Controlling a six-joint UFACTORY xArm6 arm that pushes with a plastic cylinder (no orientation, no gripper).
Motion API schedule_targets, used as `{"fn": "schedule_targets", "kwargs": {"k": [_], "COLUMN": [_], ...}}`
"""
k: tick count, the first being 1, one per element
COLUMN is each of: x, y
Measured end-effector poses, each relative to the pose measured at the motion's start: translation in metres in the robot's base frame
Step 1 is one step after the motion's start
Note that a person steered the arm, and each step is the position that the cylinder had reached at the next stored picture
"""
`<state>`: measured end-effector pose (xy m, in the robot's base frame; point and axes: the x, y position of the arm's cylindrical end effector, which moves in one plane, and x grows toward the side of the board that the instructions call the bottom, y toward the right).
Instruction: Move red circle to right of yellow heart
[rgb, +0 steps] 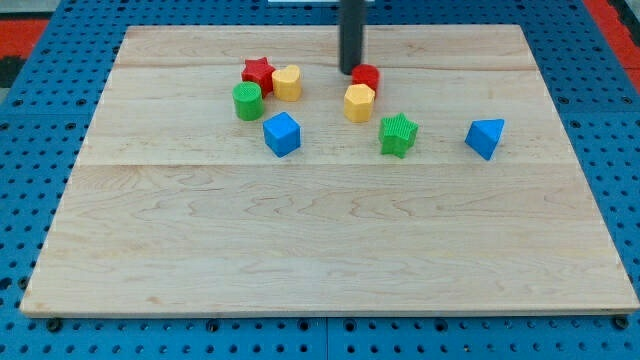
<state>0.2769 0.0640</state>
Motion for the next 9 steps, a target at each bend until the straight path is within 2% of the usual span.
{"fn": "schedule_targets", "kwargs": {"k": [1,2,3,4,5,6,7,8,9], "x": [0.006,0.032,0.034,0.026,0.027,0.03,0.03,0.013,0.025], "y": [0.052,0.054,0.029,0.042,0.029,-0.044,-0.06,-0.046,-0.06]}}
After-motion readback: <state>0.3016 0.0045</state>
